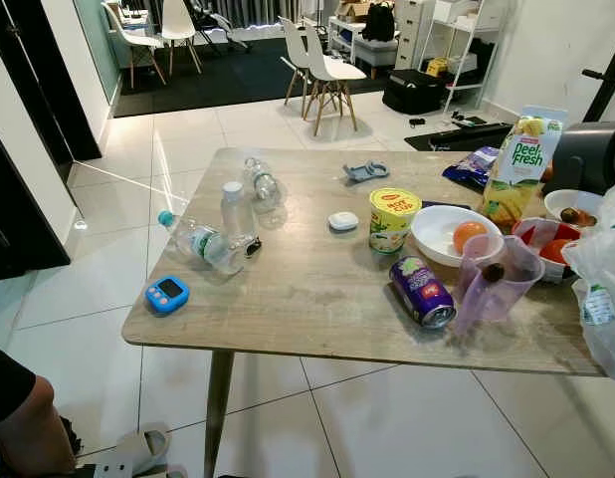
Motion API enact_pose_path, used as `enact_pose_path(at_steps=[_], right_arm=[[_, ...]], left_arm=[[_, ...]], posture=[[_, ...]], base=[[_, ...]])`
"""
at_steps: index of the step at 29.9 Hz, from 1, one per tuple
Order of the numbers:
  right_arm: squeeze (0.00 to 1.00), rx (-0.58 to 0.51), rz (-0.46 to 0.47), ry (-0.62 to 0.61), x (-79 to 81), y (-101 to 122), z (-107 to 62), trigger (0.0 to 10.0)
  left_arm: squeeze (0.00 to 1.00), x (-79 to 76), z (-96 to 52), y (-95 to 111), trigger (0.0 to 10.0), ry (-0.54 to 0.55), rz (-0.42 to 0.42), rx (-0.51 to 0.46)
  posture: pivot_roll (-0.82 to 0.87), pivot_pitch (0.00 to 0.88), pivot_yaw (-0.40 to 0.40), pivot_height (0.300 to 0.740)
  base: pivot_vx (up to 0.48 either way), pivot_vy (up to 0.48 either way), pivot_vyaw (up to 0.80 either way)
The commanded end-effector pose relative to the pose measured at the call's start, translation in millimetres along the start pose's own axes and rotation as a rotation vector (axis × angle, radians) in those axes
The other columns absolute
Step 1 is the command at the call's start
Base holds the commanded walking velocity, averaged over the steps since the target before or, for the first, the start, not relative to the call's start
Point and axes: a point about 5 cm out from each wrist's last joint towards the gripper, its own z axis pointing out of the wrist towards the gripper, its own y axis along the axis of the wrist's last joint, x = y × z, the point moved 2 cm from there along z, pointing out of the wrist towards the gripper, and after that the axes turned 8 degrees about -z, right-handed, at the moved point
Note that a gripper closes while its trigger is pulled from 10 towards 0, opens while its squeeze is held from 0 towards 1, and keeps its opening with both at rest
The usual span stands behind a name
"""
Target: Restocking fridge
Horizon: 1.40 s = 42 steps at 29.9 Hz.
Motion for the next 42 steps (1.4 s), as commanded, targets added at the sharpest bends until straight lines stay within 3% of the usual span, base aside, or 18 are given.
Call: enact_pose_path(at_steps=[1,7,13,15,18,20,21,33,36,38,39,41,42], right_arm=[[0.0,0.011,0.0,0.008,2.6,-2.0,-0.1,10.0],[0.0,0.012,-0.003,0.009,2.7,-2.2,-0.1,10.0],[0.0,0.01,-0.009,0.007,1.6,-0.7,0.1,10.0],[0.0,0.009,-0.01,0.007,1.7,-0.5,0.2,10.0],[0.0,0.008,-0.01,0.009,2.2,0.0,0.3,10.0],[0.0,0.008,-0.01,0.01,2.4,0.1,0.3,10.0],[0.0,0.009,-0.008,0.011,3.0,0.2,0.3,10.0],[0.0,0.018,0.0,0.013,4.8,-3.2,-0.1,10.0],[0.0,0.018,0.001,0.012,4.7,-3.4,-0.1,10.0],[0.0,0.018,0.001,0.012,4.6,-3.4,-0.1,10.0],[0.0,0.018,0.001,0.012,4.6,-3.4,-0.1,10.0],[0.0,0.017,-0.001,0.013,4.7,-2.5,0.0,10.0],[0.0,0.017,-0.001,0.013,4.7,-2.5,0.0,10.0]], left_arm=[[0.0,18.1,0.3,6.2,10.0,0.076,-0.05,-0.025],[0.0,41.5,0.4,21.1,10.0,0.178,-0.101,-0.075],[0.0,71.9,-1.6,63.4,10.0,0.277,-0.173,-0.216],[0.0,74.3,-2.0,69.1,10.0,0.281,-0.179,-0.234],[0.0,83.3,-5.0,100.7,10.0,0.288,-0.191,-0.331],[0.0,85.0,-5.9,107.4,10.0,0.29,-0.188,-0.352],[0.0,91.6,-9.7,126.6,10.0,0.308,-0.207,-0.414],[0.0,126.4,-37.5,196.9,10.0,0.416,-0.299,-0.671],[0.0,129.3,-41.8,206.2,10.0,0.42,-0.302,-0.703],[0.0,131.8,-51.9,228.2,10.0,0.415,-0.286,-0.782],[0.0,131.8,-51.9,228.2,10.0,0.415,-0.286,-0.782],[0.0,127.5,-64.3,256.1,10.0,0.352,-0.306,-0.886],[0.0,127.5,-64.3,256.1,10.0,0.352,-0.306,-0.886]], posture=[[0.12,0.0,0.003,0.74],[0.12,0.0,0.003,0.74],[0.13,0.0,0.002,0.74],[0.13,0.0,0.002,0.74],[0.13,0.0,0.004,0.74],[0.13,0.0,0.006,0.74],[0.13,0.0,0.009,0.74],[0.13,0.0,0.013,0.74],[0.13,0.0,0.013,0.74],[0.13,0.0,0.013,0.74],[0.13,0.0,0.013,0.74],[0.13,0.0,0.011,0.74],[0.13,0.0,0.011,0.74]], base=[[0.0,0.0,0.0],[0.0,0.0,0.0],[0.0,0.0,0.0],[0.0,0.0,0.0],[0.0,0.0,0.0],[0.0,0.0,0.0],[0.0,0.0,0.0],[0.0,0.0,0.0],[0.0,0.0,0.0],[0.0,0.0,0.0],[0.0,0.0,0.0],[0.0,0.0,0.0],[0.0,0.0,0.0]])
